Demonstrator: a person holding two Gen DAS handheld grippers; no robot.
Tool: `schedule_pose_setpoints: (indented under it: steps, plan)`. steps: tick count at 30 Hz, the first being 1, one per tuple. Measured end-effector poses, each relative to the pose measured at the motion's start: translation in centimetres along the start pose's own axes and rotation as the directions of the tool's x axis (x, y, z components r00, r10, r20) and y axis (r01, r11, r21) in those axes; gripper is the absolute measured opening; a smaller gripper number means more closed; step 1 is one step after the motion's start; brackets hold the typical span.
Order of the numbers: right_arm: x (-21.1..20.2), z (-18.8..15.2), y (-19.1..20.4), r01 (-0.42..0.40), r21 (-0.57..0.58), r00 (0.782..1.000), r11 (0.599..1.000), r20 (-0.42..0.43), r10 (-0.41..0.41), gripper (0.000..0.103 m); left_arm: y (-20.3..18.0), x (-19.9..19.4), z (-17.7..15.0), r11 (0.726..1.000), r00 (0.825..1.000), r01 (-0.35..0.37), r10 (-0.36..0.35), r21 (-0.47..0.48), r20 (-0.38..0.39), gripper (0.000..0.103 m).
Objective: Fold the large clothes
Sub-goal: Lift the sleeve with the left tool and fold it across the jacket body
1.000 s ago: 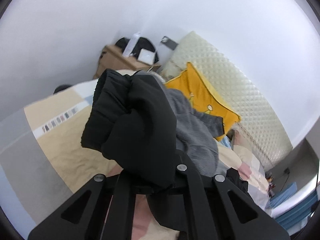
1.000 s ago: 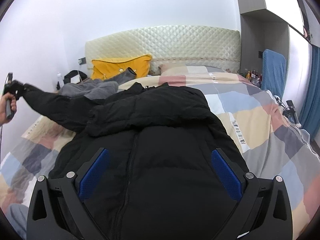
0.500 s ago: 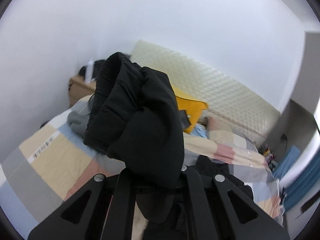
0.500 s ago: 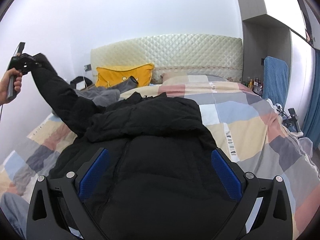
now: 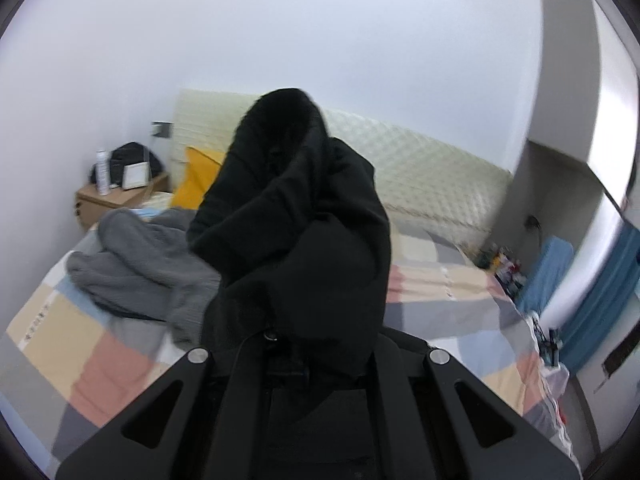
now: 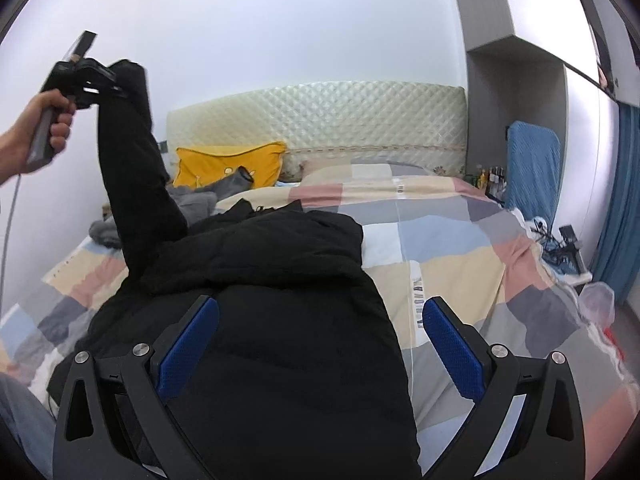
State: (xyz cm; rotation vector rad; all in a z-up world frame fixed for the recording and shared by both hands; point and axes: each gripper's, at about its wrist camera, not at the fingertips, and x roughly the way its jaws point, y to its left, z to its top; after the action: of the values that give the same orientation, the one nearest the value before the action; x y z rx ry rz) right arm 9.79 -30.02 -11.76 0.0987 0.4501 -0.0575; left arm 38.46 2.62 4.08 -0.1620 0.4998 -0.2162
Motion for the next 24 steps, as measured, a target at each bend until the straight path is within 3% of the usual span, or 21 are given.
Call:
schedule_pose_setpoints:
  steps: [4, 8, 12, 19, 24]
  plan:
    - [1.0, -0.1, -0.9, 0.041, 0.003, 0.999, 0.999, -0.011, -0.041, 0.103, -6.0, 3.1, -2.0, 0.995, 0.998, 0.038, -0.033, 0.089, -0.055, 0.005]
    - [1.0, -0.1, -3.5, 0.037, 0.116, 0.999, 0.993, 0.001, -0.037, 0.103, -12.4, 6.7, -5.2, 0.974, 0.995, 0.057, -0.037, 0.219, -0.092, 0.005]
    - [1.5, -0.6, -6.1, 0.05, 0.224, 0.999, 0.973, -0.003, -0.051, 0.103, -16.8, 10.8, -9.2, 0.964, 0.984, 0.103, -0.063, 0.246, -0.165, 0.005]
    - [3.1, -1.2, -7.6, 0.045, 0.287, 0.999, 0.957, -0.034, -0.037, 0.103, -21.8, 17.0, -16.5, 0.945, 0.961, 0.142, -0.061, 0.293, -0.268, 0.005]
    - [4.5, -1.6, -7.1, 0.026, 0.262, 0.999, 0.965, -0.05, -0.013, 0.103, -22.3, 20.6, -20.5, 0.928, 0.945, 0.157, -0.042, 0.337, -0.324, 0.006]
